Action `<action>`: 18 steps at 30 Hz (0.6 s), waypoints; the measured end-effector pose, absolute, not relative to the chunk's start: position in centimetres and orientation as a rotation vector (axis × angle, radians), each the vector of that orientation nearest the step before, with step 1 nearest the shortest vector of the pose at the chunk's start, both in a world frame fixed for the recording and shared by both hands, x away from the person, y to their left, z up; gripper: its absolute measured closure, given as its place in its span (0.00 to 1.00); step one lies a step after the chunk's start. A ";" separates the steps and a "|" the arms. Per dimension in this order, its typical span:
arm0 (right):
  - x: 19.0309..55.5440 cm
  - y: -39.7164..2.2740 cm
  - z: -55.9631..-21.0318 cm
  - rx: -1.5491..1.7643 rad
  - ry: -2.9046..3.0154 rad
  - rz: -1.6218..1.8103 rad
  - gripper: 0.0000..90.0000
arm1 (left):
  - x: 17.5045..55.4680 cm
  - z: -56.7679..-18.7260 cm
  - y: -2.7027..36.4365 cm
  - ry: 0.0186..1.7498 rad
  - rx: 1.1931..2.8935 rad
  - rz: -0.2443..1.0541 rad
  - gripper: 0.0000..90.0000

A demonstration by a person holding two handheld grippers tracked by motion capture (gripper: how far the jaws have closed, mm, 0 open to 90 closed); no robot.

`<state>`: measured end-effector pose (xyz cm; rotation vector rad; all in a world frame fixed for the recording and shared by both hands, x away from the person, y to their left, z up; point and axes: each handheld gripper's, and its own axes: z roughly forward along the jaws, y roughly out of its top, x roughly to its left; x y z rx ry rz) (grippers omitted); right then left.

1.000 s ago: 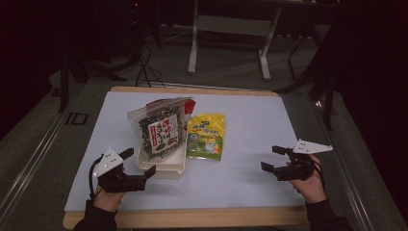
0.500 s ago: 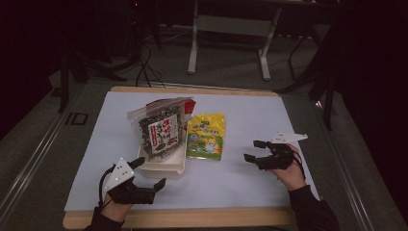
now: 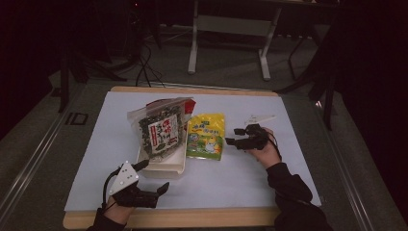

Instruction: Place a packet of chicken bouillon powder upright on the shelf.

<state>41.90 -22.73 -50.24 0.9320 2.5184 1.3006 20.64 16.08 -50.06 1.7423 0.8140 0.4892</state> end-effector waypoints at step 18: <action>48.5 -20.0 -53.3 1.126 2.558 1.204 0.44 | 20.4 -50.4 15.7 0.789 1.756 0.494 0.02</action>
